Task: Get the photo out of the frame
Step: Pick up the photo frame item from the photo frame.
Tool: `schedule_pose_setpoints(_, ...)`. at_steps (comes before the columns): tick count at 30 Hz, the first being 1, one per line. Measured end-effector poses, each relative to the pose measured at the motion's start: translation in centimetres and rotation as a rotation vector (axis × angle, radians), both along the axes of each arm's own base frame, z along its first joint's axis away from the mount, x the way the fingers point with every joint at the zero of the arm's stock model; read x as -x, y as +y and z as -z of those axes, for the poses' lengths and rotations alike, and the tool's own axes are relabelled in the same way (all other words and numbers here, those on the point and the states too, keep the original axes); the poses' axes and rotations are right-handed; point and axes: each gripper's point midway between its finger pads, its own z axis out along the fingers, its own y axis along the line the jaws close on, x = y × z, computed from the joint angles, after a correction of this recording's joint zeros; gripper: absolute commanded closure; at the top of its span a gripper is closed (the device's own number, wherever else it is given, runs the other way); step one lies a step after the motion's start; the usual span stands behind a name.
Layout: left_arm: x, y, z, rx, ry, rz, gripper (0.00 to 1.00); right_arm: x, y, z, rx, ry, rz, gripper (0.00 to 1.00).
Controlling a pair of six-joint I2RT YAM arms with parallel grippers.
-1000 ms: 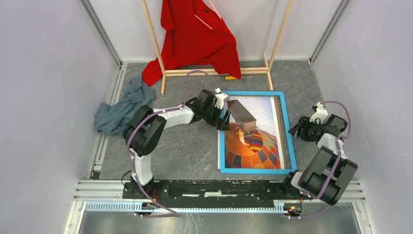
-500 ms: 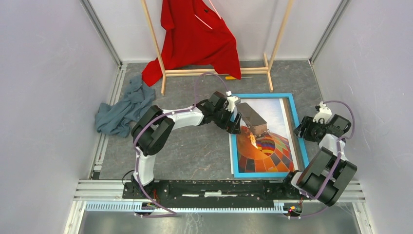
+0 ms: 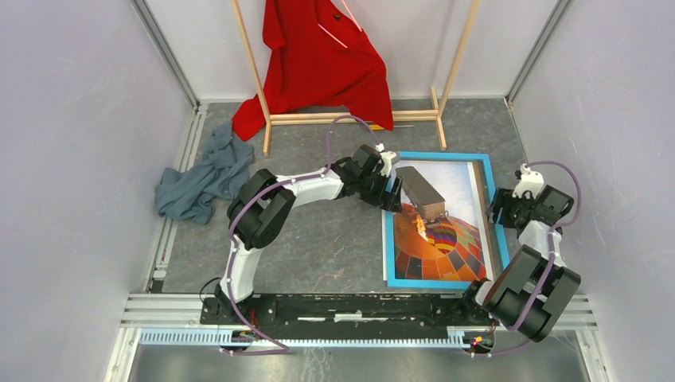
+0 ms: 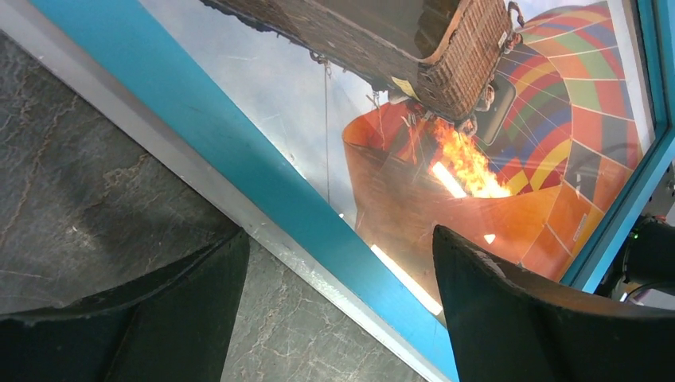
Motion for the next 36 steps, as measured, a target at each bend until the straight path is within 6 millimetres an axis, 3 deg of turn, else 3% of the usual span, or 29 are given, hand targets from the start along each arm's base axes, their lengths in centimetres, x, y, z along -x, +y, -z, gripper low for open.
schedule_pose_setpoints(7,-0.3,0.1,0.2,-0.017,-0.001,-0.044,0.18,-0.7,0.1,0.5,0.106,0.022,-0.04,0.3)
schedule_pose_setpoints(11,-0.5,0.3,0.4,-0.032,-0.003,-0.067,0.23,-0.8,-0.1,1.5,0.128,0.057,-0.046,0.36)
schedule_pose_setpoints(15,-0.7,0.5,0.6,-0.046,-0.009,-0.08,0.3,-0.3,-0.2,3.0,0.116,0.11,-0.041,0.46)
schedule_pose_setpoints(25,-0.8,1.3,1.1,-0.091,-0.011,-0.11,0.54,-0.6,0.1,3.2,0.118,0.109,-0.06,0.84)
schedule_pose_setpoints(31,-0.8,1.3,1.2,-0.096,0.005,-0.135,0.56,-0.6,0.2,3.1,0.119,0.106,-0.062,0.93)
schedule_pose_setpoints(36,-0.7,1.4,1.1,-0.1,0.011,-0.138,0.57,-0.6,0.5,2.4,0.128,0.095,-0.07,0.94)
